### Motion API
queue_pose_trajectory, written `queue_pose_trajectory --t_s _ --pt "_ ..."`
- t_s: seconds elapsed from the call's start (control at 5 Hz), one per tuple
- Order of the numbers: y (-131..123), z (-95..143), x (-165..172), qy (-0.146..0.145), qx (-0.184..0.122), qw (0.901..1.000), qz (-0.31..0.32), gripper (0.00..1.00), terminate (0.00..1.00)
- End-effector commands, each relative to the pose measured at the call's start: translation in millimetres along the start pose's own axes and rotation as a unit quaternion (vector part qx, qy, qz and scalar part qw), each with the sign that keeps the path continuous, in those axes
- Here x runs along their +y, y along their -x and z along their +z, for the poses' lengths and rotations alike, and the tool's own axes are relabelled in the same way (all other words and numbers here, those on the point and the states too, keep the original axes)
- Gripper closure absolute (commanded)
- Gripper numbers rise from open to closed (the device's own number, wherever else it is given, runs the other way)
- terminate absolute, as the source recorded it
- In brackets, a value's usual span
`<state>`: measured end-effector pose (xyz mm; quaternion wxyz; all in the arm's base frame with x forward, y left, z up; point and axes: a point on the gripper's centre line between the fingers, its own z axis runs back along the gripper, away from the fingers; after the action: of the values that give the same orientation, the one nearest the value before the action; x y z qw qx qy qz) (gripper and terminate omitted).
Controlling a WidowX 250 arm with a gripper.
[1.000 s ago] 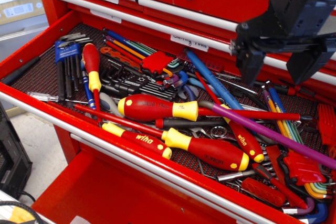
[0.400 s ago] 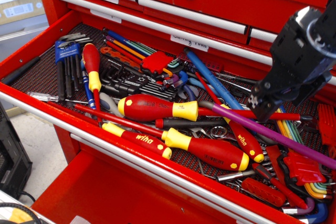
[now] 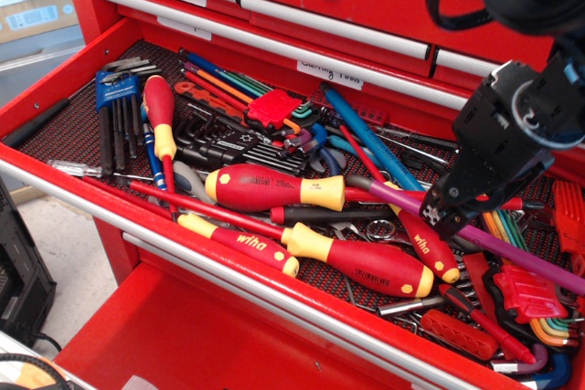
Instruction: Pick up violet Allen key
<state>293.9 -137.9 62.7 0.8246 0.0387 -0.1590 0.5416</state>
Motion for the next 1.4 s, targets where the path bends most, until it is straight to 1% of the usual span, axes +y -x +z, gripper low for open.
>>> queue_pose_trajectory --t_s 0.0,0.2,0.6,0.8,1.0,1.2 --pt "-5.2 -9.9 -22.9 0.047 -0.008 0.9989 -0.004 0.00 0.00" --pt "-5.7 -16.4 -28.8 0.053 -0.001 0.9986 -0.007 0.00 0.00" --pt "-5.2 -28.5 -22.0 0.058 0.032 0.9978 0.004 0.00 0.00" --pt "-6.5 -37.7 -16.6 0.067 0.046 0.9967 0.001 0.00 0.00" --pt "-6.1 -49.1 -15.0 0.060 0.048 0.9969 0.014 1.00 0.00" --pt "-7.1 -41.4 -15.6 0.049 0.050 0.9975 0.008 1.00 0.00"
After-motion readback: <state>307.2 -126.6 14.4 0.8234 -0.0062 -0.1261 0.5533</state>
